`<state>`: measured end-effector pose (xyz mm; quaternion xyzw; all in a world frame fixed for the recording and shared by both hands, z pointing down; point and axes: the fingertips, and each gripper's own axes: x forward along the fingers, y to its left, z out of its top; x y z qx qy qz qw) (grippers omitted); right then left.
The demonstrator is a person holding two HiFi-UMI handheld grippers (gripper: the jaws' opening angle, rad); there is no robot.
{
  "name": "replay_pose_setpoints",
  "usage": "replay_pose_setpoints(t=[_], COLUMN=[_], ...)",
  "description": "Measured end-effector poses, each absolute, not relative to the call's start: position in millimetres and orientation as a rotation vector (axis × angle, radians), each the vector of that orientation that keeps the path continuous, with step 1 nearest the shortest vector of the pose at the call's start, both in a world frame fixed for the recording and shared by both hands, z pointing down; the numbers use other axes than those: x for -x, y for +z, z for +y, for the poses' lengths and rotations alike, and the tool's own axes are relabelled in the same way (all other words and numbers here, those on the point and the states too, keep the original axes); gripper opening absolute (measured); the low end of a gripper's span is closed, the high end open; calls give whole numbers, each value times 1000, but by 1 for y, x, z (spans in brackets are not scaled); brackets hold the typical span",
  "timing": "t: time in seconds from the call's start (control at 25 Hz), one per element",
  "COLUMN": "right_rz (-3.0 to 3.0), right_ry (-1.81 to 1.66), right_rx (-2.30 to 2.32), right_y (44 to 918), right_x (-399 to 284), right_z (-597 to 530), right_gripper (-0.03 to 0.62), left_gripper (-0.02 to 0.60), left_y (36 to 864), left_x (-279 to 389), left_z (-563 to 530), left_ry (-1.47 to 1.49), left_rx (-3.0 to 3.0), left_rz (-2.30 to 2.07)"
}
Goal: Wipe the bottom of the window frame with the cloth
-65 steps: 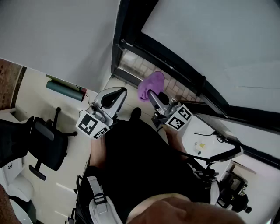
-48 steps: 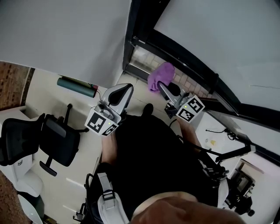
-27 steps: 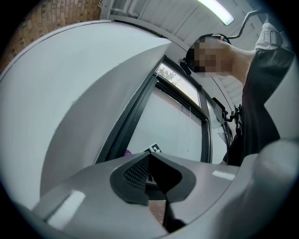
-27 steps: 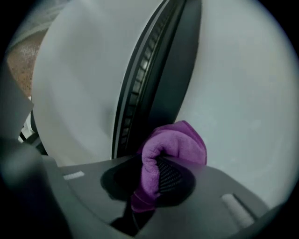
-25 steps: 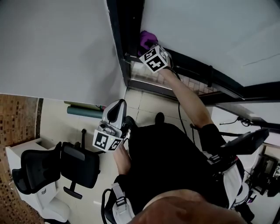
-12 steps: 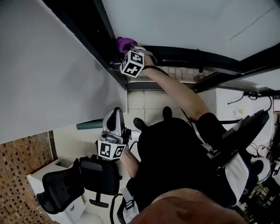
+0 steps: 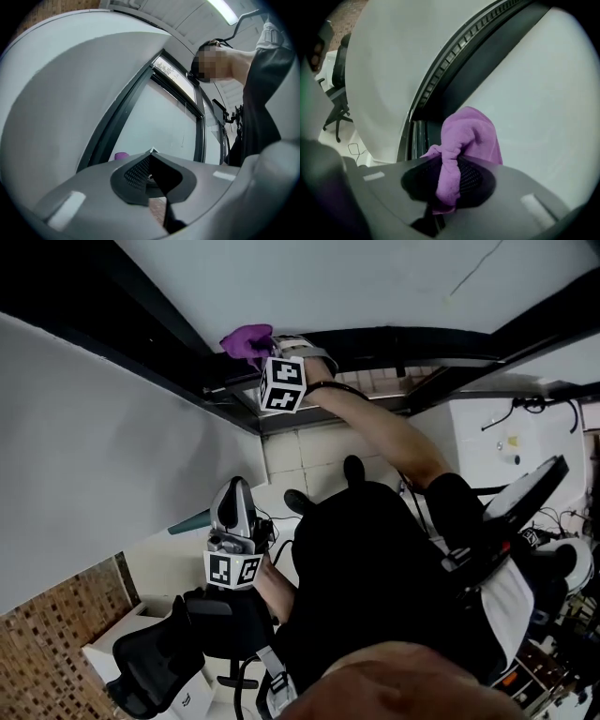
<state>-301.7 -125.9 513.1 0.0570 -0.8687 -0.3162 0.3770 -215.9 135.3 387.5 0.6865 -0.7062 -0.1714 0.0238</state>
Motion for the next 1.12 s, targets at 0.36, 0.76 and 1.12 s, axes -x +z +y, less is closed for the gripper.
replay_pose_setpoints(t=[0.36, 0.76, 1.12], right_rz=[-1867, -1476, -1584], right_ry=[-973, -1136, -962], right_rx=[-221, -249, -108], right_y=[519, 527, 521], right_x=[202, 131, 126], right_z=[-190, -238, -221], right_gripper=[64, 64, 66], left_gripper=[2, 3, 3], left_y=[384, 387, 388], left_x=[201, 188, 183], left_z=[112, 96, 108], left_ry=[-525, -527, -532], left_rx=[-2201, -2226, -2192], left_rz=[-2094, -2055, -2095])
